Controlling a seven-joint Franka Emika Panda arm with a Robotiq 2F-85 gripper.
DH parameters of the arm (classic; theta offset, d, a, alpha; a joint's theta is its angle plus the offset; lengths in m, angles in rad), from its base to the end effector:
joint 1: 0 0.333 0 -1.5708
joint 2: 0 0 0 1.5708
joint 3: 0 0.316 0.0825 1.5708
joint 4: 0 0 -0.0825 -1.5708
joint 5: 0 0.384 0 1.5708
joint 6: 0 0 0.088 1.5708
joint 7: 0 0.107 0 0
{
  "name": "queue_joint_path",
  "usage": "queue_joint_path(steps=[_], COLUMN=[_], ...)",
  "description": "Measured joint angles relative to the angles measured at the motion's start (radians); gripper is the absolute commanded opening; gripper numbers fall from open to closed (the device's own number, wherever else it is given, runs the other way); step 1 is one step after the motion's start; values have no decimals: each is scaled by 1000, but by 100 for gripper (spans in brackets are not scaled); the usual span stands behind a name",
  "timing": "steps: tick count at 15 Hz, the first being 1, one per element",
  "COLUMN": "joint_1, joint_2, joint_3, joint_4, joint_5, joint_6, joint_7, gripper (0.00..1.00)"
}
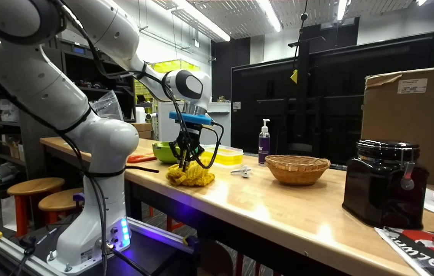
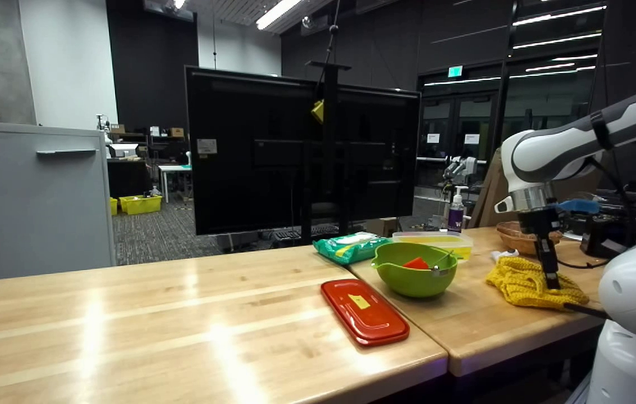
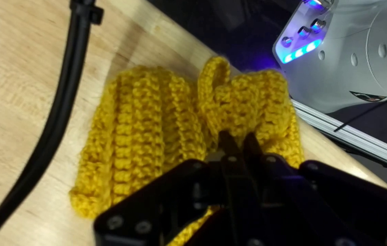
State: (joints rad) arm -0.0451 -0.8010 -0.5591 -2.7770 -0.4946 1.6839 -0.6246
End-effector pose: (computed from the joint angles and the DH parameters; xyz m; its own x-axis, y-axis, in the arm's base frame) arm 0.2223 -0.1830 0.3744 0.8762 0.3792 -0.2975 0.3495 -0.9249 -0.1497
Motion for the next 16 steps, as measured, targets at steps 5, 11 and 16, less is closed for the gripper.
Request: queue_joint_path(steps=[5,11,16], joint_1=[-28,-54,-47], joint_2=[-3,-38,-69], joint_3=[42,150,189], joint_4=[6,79,176], joint_5=[11,39,43], joint_6=[-15,-162,-283], joint_7=[-18,-61,-81], gripper=[0,0,0])
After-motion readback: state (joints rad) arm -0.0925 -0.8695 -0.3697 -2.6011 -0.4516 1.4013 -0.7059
